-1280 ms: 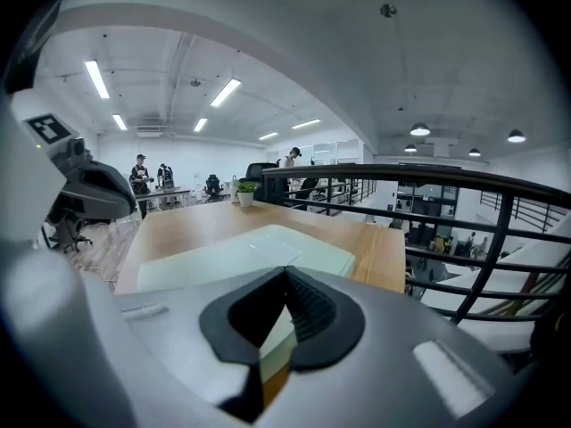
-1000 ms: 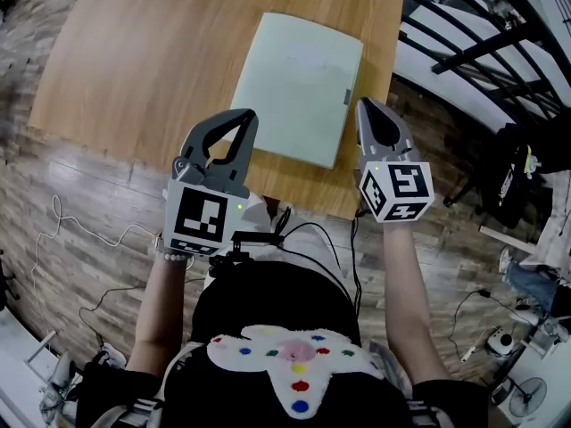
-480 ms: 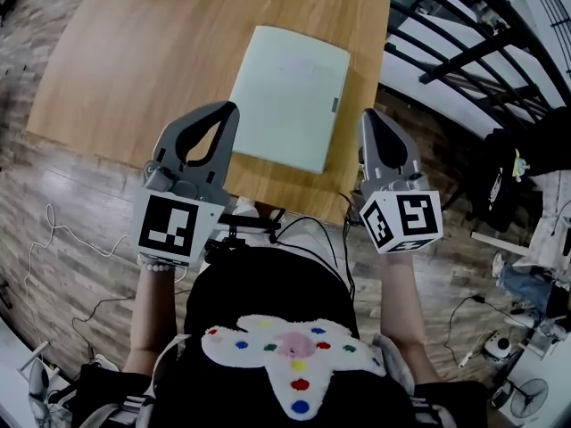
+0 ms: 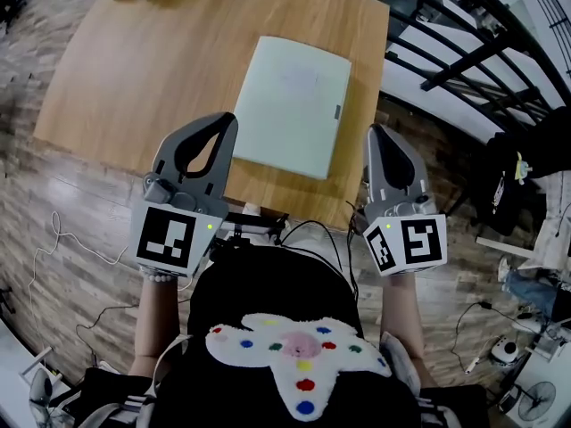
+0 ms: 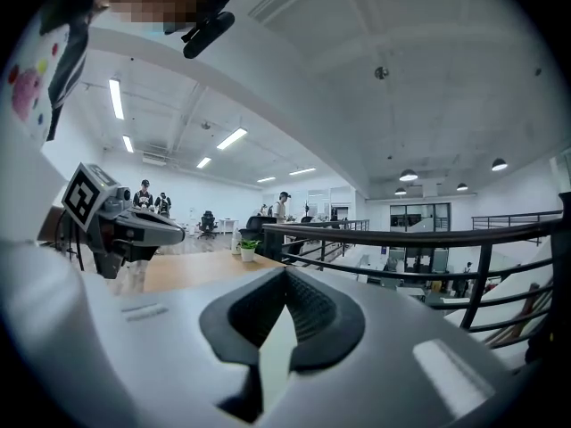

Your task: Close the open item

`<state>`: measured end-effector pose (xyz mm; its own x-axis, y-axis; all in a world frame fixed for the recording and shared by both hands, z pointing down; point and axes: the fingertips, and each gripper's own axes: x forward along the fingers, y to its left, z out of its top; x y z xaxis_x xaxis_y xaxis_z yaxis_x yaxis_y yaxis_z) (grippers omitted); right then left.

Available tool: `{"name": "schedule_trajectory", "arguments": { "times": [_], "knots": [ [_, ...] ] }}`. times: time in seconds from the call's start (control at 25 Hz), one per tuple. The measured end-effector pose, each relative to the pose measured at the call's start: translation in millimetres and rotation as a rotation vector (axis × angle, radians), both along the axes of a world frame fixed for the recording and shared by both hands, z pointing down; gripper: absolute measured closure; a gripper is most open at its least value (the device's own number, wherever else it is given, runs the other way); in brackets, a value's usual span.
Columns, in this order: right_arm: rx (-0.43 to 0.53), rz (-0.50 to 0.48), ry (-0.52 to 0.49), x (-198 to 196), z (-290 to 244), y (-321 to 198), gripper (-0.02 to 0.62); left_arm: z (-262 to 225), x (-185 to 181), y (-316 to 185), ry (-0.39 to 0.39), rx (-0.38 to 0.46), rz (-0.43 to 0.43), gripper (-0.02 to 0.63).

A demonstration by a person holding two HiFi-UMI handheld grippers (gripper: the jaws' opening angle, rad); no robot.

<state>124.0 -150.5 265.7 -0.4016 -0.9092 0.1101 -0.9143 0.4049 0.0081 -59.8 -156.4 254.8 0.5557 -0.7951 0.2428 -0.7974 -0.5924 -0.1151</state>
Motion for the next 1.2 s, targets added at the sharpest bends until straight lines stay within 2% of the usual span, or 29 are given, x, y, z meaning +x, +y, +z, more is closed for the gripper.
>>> {"name": "schedule_trajectory", "arguments": {
  "times": [1.2],
  "knots": [
    [-0.029,-0.027,0.034,-15,12,11,0.588,9,-2,10,0.005,-0.012,0.018,0.6]
  ]
}}
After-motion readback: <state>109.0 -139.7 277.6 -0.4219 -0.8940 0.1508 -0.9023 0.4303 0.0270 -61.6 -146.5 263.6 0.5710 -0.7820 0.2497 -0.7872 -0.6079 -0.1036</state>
